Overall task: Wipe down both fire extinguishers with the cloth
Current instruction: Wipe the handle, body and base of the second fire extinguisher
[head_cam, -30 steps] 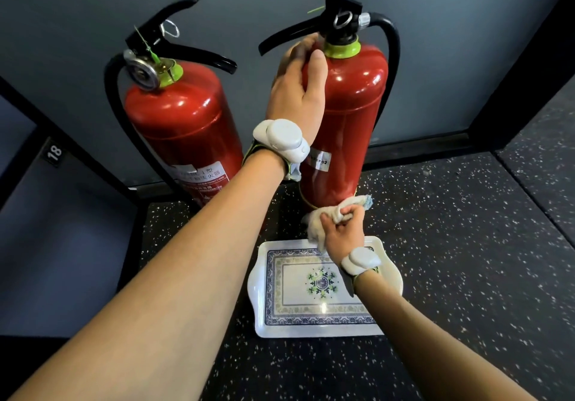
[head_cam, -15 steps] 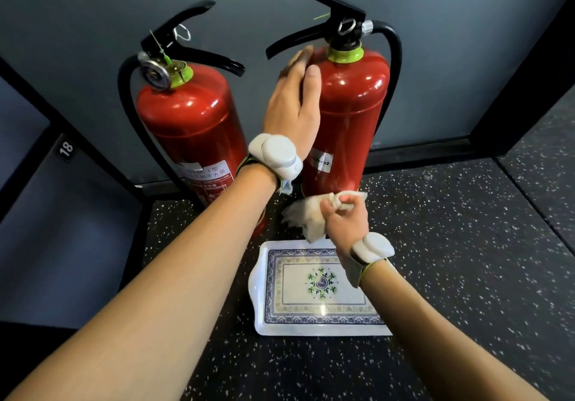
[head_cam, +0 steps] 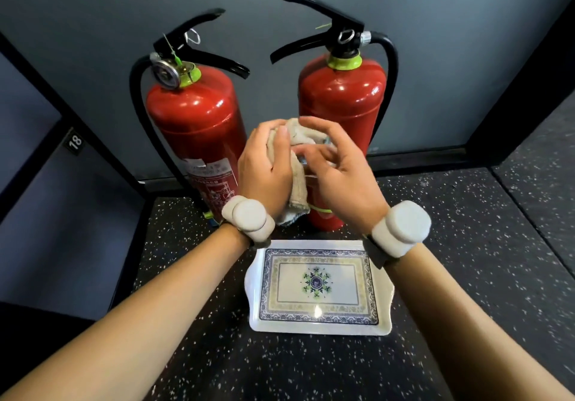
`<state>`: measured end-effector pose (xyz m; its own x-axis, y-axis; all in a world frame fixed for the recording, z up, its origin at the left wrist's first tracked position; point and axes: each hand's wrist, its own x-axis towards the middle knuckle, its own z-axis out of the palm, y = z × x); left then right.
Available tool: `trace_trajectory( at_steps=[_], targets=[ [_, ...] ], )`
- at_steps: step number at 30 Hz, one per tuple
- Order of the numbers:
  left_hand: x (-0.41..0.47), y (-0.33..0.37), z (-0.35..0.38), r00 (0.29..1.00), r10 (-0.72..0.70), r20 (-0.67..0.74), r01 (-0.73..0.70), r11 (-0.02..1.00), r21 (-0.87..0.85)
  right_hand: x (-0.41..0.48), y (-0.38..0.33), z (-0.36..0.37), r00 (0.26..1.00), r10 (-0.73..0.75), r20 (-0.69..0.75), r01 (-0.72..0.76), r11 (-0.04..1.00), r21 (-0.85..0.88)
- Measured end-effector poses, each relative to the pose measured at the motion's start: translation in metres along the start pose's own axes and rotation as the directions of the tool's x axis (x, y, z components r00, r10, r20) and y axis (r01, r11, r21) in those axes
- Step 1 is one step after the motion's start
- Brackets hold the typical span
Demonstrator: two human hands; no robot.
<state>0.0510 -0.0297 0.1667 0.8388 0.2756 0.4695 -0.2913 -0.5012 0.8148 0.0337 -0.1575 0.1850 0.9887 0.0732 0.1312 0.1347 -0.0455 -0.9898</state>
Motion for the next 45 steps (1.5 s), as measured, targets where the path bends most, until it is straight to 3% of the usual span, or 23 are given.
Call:
trace_trajectory(
  at_steps=[4,6,9,11,14,16,18,20,22,27,29,31,34,39,41,44,45],
  targets=[
    [0.017,0.021,0.01,0.941,-0.224,-0.256,0.193,0.971,-0.138,0.001,-0.001,-0.013,0.913,-0.006,-0.408,-0.09,0.972,-0.215],
    [0.025,0.041,0.019,0.93,-0.288,-0.23,0.225,0.938,-0.264,0.009,-0.007,-0.02,0.872,-0.056,-0.487,-0.076,0.966,-0.246],
    [0.026,0.059,0.043,0.96,-0.239,-0.146,0.18,0.926,-0.331,0.032,-0.026,-0.028,0.858,-0.081,-0.507,-0.042,0.973,-0.226],
    [0.018,0.053,0.065,0.953,-0.253,-0.167,0.188,0.925,-0.332,0.05,-0.035,-0.028,0.881,-0.048,-0.471,-0.073,0.969,-0.236],
    [-0.003,0.028,0.092,0.916,-0.338,-0.214,0.282,0.925,-0.256,0.068,-0.033,-0.016,0.894,-0.07,-0.443,-0.066,0.956,-0.286],
    [-0.017,0.004,0.099,0.901,-0.408,-0.144,0.38,0.905,-0.19,0.071,-0.027,-0.007,0.866,-0.094,-0.492,-0.05,0.961,-0.273],
    [-0.031,-0.018,0.1,0.827,-0.561,-0.049,0.548,0.822,-0.155,0.069,-0.022,-0.004,0.835,-0.103,-0.541,-0.046,0.966,-0.254],
    [-0.035,-0.025,0.098,0.706,-0.708,0.024,0.699,0.692,-0.18,0.067,-0.018,-0.005,0.827,-0.131,-0.547,-0.027,0.962,-0.272],
    [-0.021,-0.01,0.097,0.714,-0.7,-0.003,0.675,0.69,-0.262,0.065,-0.015,-0.006,0.828,-0.144,-0.542,-0.018,0.959,-0.283],
    [0.029,0.027,0.086,0.891,-0.418,-0.178,0.341,0.875,-0.344,0.07,-0.014,-0.004,0.811,-0.151,-0.565,-0.018,0.959,-0.282],
    [0.024,0.016,0.088,0.92,-0.327,-0.216,0.247,0.911,-0.329,0.072,-0.013,-0.001,0.806,-0.153,-0.573,-0.01,0.962,-0.272],
    [0.012,-0.008,0.099,0.915,-0.339,-0.219,0.254,0.906,-0.339,0.07,-0.013,-0.001,0.797,-0.155,-0.584,-0.005,0.965,-0.263],
    [-0.013,-0.049,0.114,0.822,-0.555,-0.128,0.484,0.799,-0.357,0.071,-0.013,0.001,0.795,-0.15,-0.588,-0.012,0.965,-0.263],
    [-0.055,-0.107,0.126,0.795,-0.606,0.0,0.601,0.788,-0.131,0.071,-0.01,0.002,0.79,-0.165,-0.59,0.002,0.964,-0.267],
    [-0.059,-0.123,0.13,0.706,-0.708,0.014,0.706,0.702,-0.094,0.071,-0.009,0.001,0.791,-0.173,-0.587,0.008,0.962,-0.273],
    [-0.065,-0.131,0.135,0.446,-0.891,0.089,0.89,0.431,-0.147,0.071,-0.008,0.001,0.792,-0.179,-0.583,0.008,0.959,-0.283],
    [-0.065,-0.13,0.136,0.44,-0.891,0.11,0.894,0.425,-0.141,0.071,-0.008,-0.001,0.792,-0.183,-0.583,0.009,0.957,-0.289]
  ],
)
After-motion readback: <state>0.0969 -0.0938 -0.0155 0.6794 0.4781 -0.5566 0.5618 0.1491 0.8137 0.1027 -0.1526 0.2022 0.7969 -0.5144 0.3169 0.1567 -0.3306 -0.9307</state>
